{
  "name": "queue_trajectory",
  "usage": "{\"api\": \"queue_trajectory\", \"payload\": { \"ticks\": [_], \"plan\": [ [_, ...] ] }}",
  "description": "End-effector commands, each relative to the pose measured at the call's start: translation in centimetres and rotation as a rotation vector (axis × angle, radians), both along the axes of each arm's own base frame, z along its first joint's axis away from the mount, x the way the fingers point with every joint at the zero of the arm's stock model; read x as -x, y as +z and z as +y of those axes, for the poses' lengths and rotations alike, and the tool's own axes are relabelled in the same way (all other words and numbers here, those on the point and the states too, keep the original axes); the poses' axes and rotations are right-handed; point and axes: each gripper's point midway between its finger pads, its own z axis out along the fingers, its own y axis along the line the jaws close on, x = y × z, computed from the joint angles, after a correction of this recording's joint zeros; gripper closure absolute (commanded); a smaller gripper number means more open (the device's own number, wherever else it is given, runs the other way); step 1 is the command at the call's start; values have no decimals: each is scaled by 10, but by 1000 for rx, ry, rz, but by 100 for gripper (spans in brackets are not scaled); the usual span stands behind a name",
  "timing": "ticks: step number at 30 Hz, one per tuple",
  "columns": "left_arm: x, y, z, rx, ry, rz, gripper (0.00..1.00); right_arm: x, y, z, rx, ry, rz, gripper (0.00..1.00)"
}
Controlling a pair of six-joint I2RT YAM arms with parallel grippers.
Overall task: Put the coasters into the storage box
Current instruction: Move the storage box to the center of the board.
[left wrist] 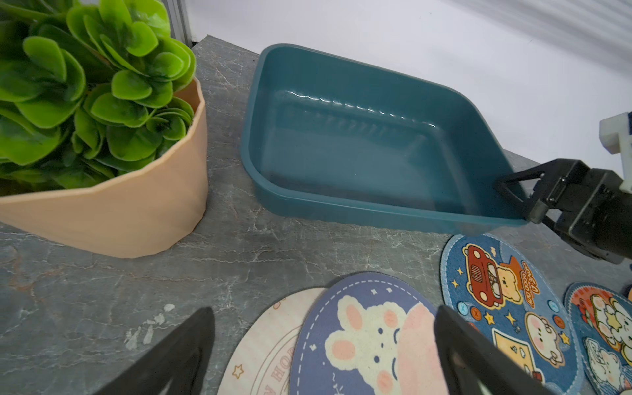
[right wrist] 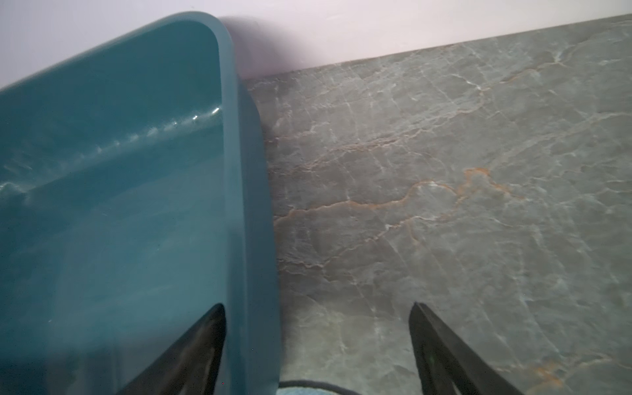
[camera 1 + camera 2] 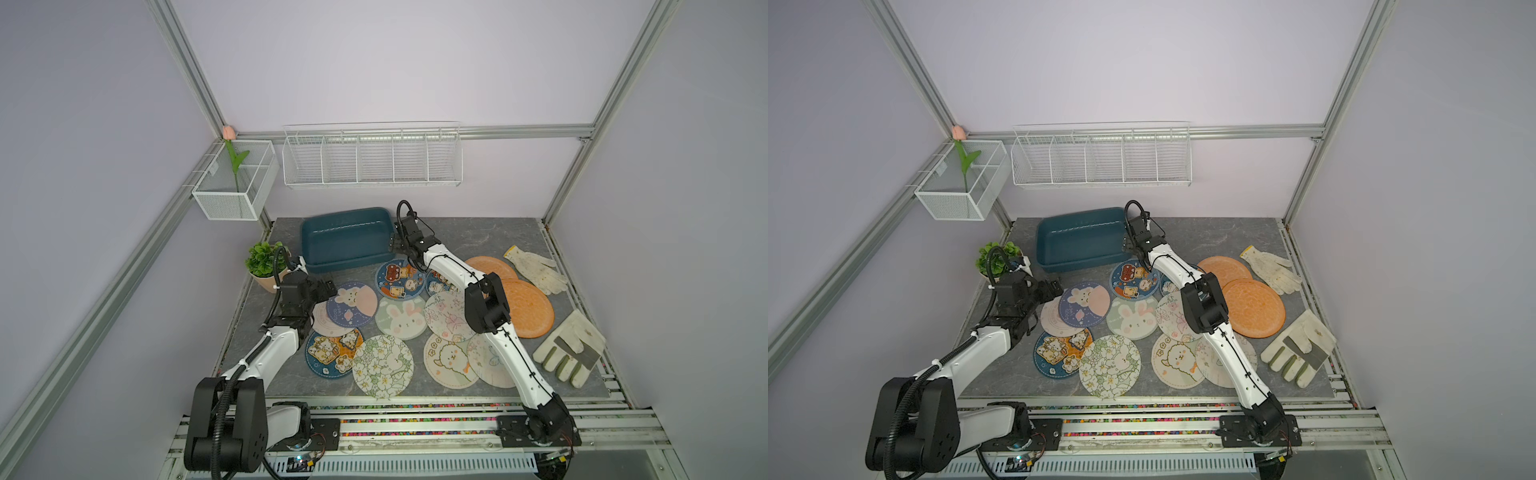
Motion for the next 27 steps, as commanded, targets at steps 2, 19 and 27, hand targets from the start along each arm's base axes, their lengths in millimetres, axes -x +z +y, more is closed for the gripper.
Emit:
{"api": "queue_trajectory", "payload": {
  "ticks": [2, 19, 27],
  "plan": [
    [-6, 10, 3, -6, 28, -11, 1, 7, 19, -31, 59, -87, 15, 16],
    [-18, 6, 7, 9, 68, 24, 1, -10, 19, -94, 127, -229, -3, 14],
    [-19, 5, 7, 8, 71, 29, 1, -12, 18, -123, 155, -262, 15, 13]
  ]
}}
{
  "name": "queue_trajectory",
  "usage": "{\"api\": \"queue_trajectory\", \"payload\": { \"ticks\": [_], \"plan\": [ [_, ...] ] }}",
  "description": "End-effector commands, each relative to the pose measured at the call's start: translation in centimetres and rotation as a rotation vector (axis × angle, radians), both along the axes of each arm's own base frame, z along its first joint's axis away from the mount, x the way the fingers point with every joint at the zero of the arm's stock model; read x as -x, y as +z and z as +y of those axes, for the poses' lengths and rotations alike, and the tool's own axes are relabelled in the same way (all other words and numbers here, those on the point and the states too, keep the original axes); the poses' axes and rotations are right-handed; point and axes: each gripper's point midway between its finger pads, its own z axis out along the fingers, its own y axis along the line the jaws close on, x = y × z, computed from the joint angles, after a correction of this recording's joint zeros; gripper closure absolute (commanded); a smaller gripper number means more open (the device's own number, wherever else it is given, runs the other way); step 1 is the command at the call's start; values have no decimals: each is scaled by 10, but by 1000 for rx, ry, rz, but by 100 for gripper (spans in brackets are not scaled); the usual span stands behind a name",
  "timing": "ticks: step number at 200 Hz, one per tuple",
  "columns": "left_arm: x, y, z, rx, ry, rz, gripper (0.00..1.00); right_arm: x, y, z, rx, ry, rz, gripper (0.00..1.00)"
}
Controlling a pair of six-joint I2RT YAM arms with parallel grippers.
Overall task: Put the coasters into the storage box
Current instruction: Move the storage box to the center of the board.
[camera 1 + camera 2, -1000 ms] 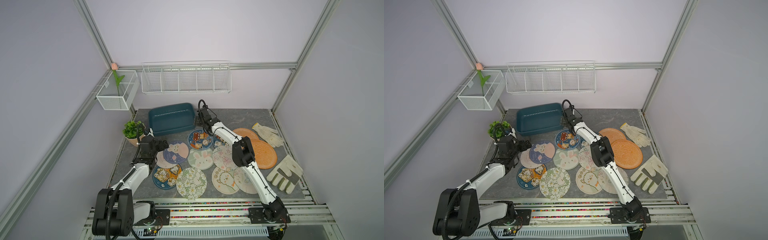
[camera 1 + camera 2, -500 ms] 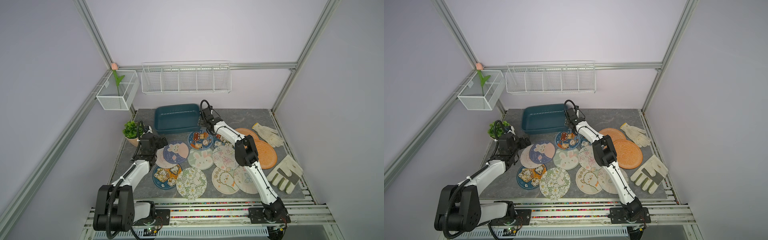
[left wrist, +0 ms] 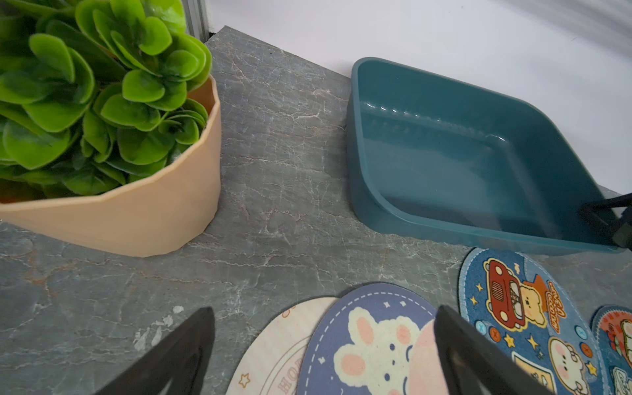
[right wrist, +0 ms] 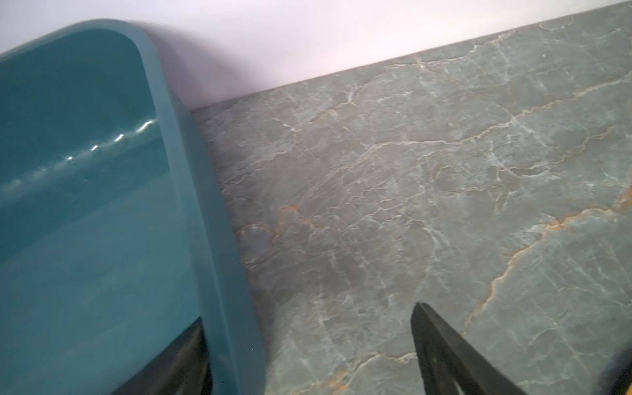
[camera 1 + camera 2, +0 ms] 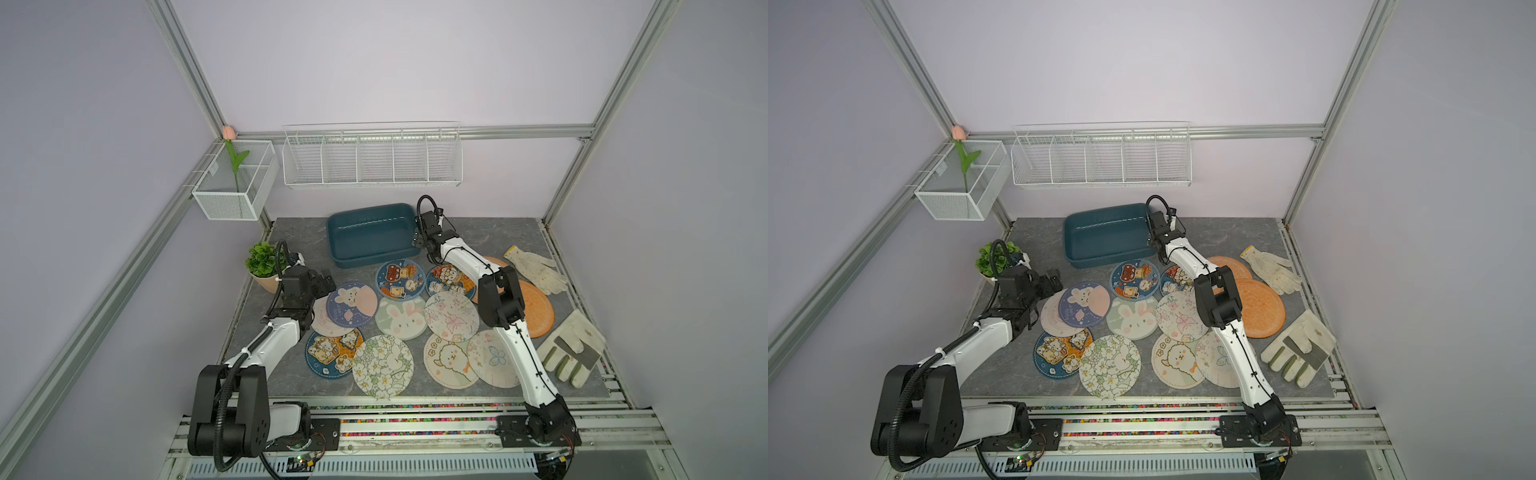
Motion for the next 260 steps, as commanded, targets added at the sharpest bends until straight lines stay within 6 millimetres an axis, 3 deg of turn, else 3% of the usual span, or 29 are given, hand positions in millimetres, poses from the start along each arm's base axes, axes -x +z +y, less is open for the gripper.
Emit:
{"api": "queue_trajectory", "payload": {
  "ticks": [1, 60, 105, 152, 185, 216, 260],
  "plan": [
    [-7, 9, 1, 11, 19, -16, 1, 7, 17, -20, 37, -35, 4, 13],
    [-11, 8, -3, 26, 9, -12, 1, 17, 17, -44, 74, -83, 6, 10],
    [-14, 11, -18, 9, -36, -2, 1, 14, 19, -59, 83, -95, 5, 7],
    [-16, 13, -29, 19, -66, 0, 1, 8, 26, -61, 101, -67, -5, 0],
    [-18, 11, -44, 31, -101, 20, 1, 11, 41, -51, 74, 9, -25, 5],
    [-25, 12, -70, 67, -158, 47, 1, 30, 57, -40, 16, 104, -16, 7],
    [-41, 2, -114, 140, -242, 95, 1, 85, 62, -39, -39, 199, 89, 6]
  ]
}}
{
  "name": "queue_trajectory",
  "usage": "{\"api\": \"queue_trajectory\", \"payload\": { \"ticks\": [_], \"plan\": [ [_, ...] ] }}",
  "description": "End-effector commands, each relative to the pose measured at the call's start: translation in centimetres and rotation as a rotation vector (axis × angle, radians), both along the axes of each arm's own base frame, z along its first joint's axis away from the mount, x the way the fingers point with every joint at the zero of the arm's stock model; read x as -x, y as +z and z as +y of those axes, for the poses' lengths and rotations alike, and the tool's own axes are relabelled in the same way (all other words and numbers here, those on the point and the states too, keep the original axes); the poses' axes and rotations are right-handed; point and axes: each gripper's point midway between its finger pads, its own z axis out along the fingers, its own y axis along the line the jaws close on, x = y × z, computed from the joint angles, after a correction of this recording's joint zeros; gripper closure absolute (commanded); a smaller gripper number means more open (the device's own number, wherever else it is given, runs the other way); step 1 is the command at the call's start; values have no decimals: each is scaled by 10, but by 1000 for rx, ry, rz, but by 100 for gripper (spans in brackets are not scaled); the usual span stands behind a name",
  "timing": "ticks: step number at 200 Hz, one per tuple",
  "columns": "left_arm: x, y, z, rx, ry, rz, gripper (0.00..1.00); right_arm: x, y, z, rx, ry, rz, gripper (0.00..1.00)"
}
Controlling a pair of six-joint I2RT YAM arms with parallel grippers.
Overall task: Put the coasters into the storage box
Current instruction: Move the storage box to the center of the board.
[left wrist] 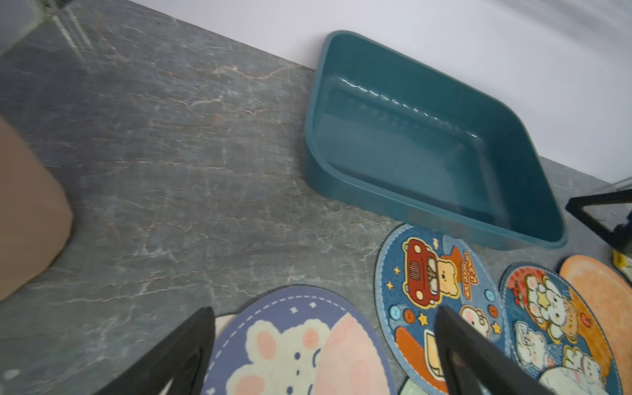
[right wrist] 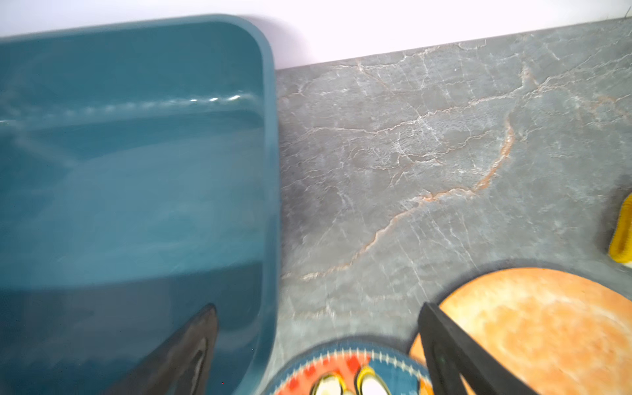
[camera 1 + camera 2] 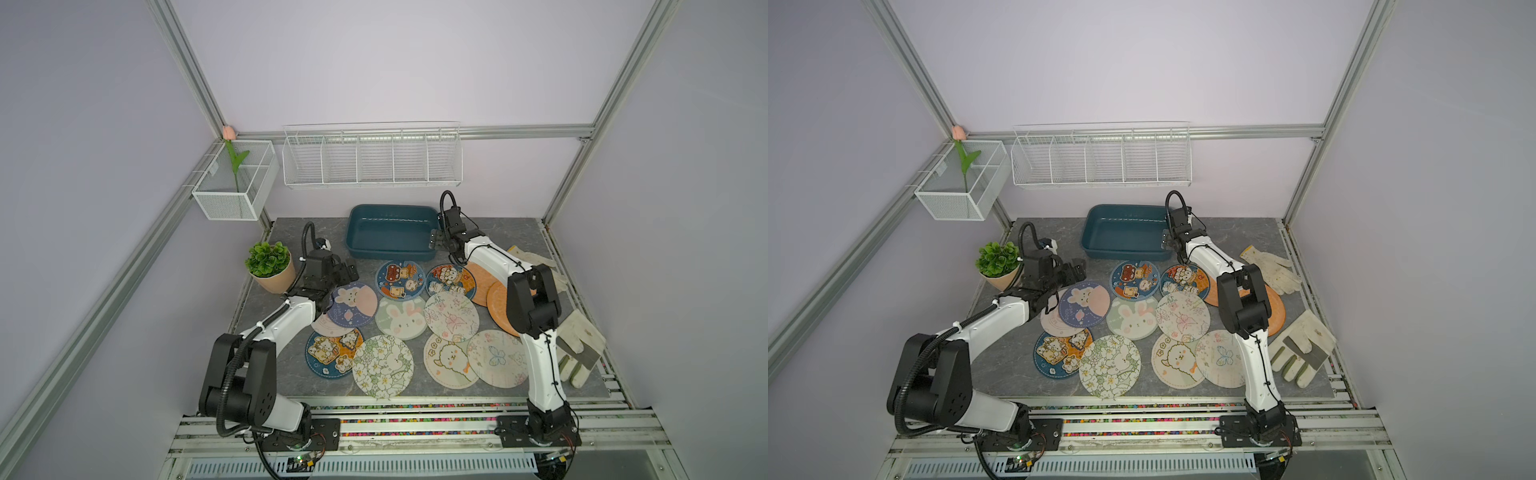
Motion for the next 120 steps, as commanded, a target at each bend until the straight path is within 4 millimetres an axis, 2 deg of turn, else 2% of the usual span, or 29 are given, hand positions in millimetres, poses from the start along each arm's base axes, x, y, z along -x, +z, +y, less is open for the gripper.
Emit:
{"api": "queue_trajectory", "payload": {
  "ticks": [1, 30, 56, 82, 120],
  "plan": [
    [-9, -5, -25, 62, -43, 45, 0, 33, 10, 6, -48, 88, 54, 6],
    [-20, -19, -47, 126, -99, 108, 6, 78, 6, 28, -164, 234, 180, 0],
    [-25, -35, -66, 174, -166, 178, 15, 115, -6, 51, -255, 323, 298, 4],
    [-28, -54, -79, 191, -207, 242, 22, 137, -18, 68, -315, 354, 380, 7],
    [-30, -73, -91, 174, -237, 291, 30, 156, -35, 80, -292, 371, 474, 9]
  ]
}}
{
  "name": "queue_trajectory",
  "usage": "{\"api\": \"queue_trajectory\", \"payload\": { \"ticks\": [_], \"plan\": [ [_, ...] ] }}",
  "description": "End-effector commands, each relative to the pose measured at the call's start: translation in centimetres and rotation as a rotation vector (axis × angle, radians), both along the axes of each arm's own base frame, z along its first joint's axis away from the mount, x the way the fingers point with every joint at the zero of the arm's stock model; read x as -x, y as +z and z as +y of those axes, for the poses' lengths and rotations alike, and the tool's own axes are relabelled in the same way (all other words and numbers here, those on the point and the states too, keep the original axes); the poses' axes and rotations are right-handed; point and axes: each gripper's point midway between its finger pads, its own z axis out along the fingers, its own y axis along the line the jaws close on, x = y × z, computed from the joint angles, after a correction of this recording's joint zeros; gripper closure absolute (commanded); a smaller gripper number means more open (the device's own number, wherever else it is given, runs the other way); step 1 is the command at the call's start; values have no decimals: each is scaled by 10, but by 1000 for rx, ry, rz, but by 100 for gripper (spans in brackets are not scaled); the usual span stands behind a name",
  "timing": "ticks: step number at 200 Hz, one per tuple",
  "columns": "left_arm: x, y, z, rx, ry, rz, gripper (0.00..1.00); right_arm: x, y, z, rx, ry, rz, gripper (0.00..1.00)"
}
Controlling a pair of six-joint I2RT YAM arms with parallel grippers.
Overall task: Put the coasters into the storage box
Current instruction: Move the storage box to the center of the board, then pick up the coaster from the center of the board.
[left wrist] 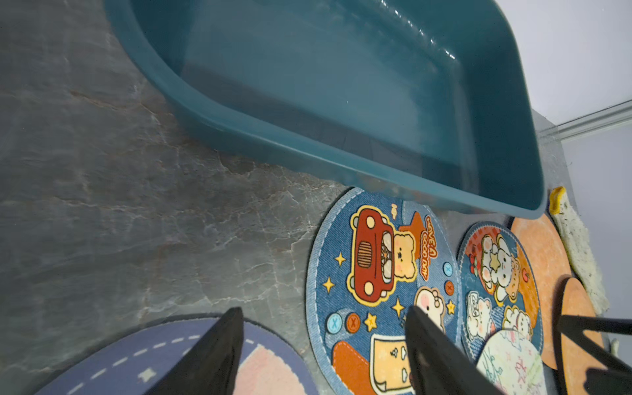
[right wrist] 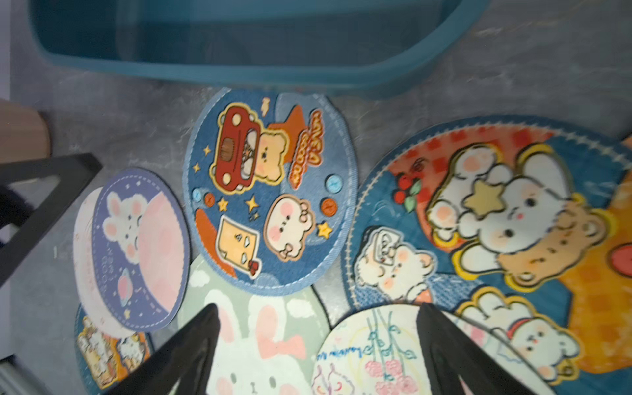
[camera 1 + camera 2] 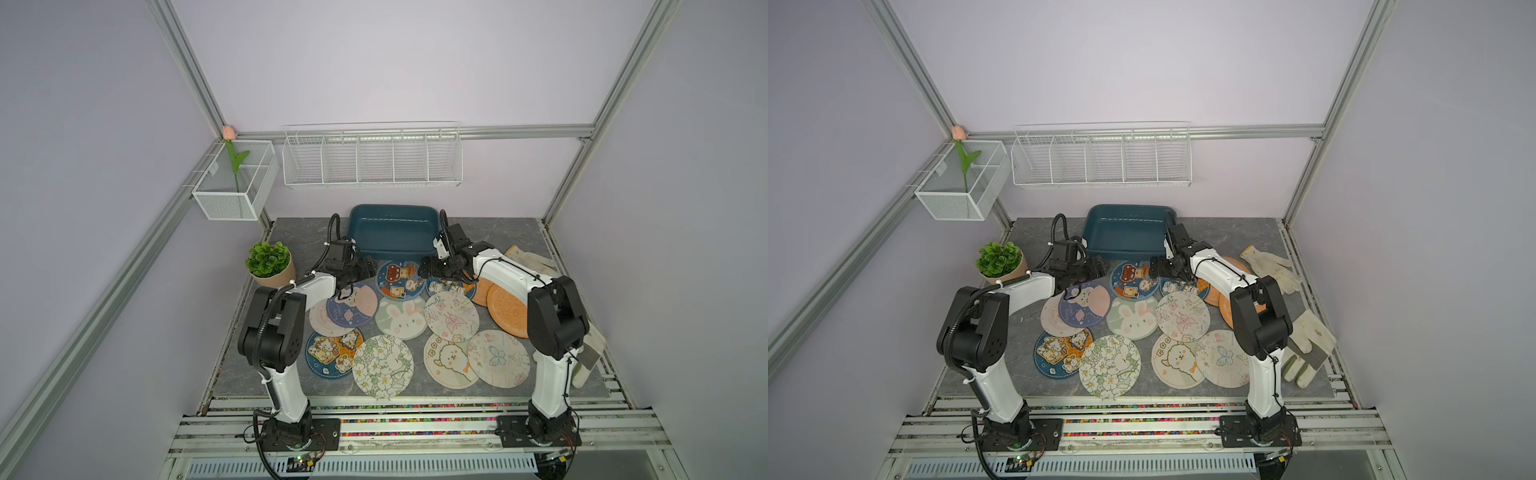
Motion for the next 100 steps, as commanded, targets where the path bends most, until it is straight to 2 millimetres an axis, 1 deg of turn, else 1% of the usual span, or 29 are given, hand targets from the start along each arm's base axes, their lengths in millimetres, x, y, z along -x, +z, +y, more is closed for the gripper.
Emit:
{"api": "queue_trajectory", "payload": {
  "ticks": [1, 17, 39, 61, 100],
  "plan": [
    [1, -8, -15, 9, -49, 42, 30, 22, -14, 11, -7, 31, 112, 9],
    [0, -17, -21, -11, -74, 67, 34, 29, -25, 13, 8, 37, 154, 10],
    [-1, -24, -27, -14, -91, 89, 40, 34, -35, 16, 25, 39, 188, 12],
    [0, -29, -31, -9, -106, 109, 45, 32, -42, 21, 20, 38, 195, 13],
    [4, -37, -39, 1, -135, 135, 47, 25, -51, 31, 4, 29, 203, 15]
  ]
}}
